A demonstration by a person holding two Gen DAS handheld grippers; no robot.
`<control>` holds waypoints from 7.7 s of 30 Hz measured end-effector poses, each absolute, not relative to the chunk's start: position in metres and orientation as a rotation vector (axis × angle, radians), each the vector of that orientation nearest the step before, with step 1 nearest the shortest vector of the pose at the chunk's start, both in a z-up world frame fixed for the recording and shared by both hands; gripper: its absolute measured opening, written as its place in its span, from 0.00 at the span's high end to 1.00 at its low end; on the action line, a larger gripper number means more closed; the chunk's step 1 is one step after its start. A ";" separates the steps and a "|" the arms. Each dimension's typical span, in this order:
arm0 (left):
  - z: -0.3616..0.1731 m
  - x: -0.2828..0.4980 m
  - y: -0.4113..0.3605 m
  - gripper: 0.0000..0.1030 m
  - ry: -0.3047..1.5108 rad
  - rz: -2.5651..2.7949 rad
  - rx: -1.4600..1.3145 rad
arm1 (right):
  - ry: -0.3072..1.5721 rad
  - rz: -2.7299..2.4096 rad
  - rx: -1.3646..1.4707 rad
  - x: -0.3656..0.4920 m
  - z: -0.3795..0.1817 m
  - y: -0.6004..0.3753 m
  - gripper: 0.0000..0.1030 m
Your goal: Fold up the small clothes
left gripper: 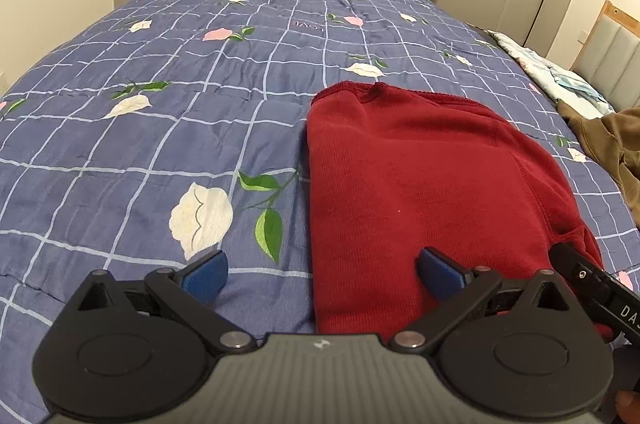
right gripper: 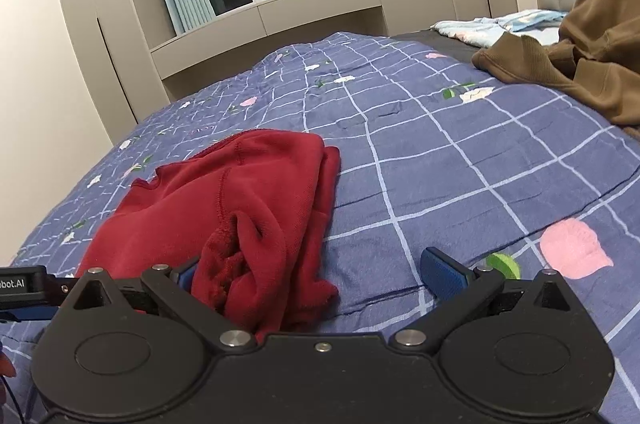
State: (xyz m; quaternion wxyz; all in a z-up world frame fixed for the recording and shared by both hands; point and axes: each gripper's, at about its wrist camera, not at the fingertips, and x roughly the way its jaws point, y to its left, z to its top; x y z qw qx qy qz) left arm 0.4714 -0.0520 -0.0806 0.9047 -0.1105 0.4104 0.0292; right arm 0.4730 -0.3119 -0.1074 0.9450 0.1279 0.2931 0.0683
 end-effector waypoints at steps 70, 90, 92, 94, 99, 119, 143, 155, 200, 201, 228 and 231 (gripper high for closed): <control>-0.085 0.517 -0.015 0.01 0.944 -0.162 -0.438 | 0.663 0.444 0.594 0.491 -0.105 -0.327 0.01; -0.042 0.519 -0.030 0.74 0.937 -0.161 -0.361 | 0.640 0.253 0.396 0.469 -0.064 -0.290 0.61; -0.029 0.516 -0.029 0.75 0.910 -0.163 -0.337 | 0.624 0.268 0.379 0.467 -0.056 -0.284 0.62; -0.018 0.513 -0.026 0.75 0.884 -0.163 -0.314 | 0.603 0.281 0.356 0.465 -0.046 -0.274 0.62; 0.010 0.497 -0.007 0.76 0.826 -0.136 -0.269 | 0.549 0.336 0.318 0.459 -0.025 -0.240 0.62; -0.015 0.401 0.114 0.75 0.861 0.055 -0.365 | 0.619 0.481 0.190 0.395 -0.036 -0.114 0.62; -0.017 0.363 0.119 0.18 0.847 0.133 -0.382 | 0.636 0.403 0.230 0.373 -0.027 -0.139 0.12; 0.030 0.306 0.099 0.01 0.711 0.137 -0.275 | 0.495 0.391 0.212 0.321 0.016 -0.156 0.01; 0.002 0.097 0.046 0.01 0.524 0.159 -0.161 | 0.321 0.357 -0.001 0.121 -0.003 -0.183 0.01; -0.001 0.096 0.045 0.01 0.527 0.158 -0.162 | 0.321 0.351 -0.001 0.121 -0.005 -0.182 0.01; -0.022 0.100 0.042 0.01 0.573 0.161 -0.127 | 0.372 0.302 0.005 0.130 -0.028 -0.187 0.01; -0.022 0.100 0.042 0.01 0.576 0.162 -0.122 | 0.372 0.300 0.006 0.130 -0.028 -0.187 0.01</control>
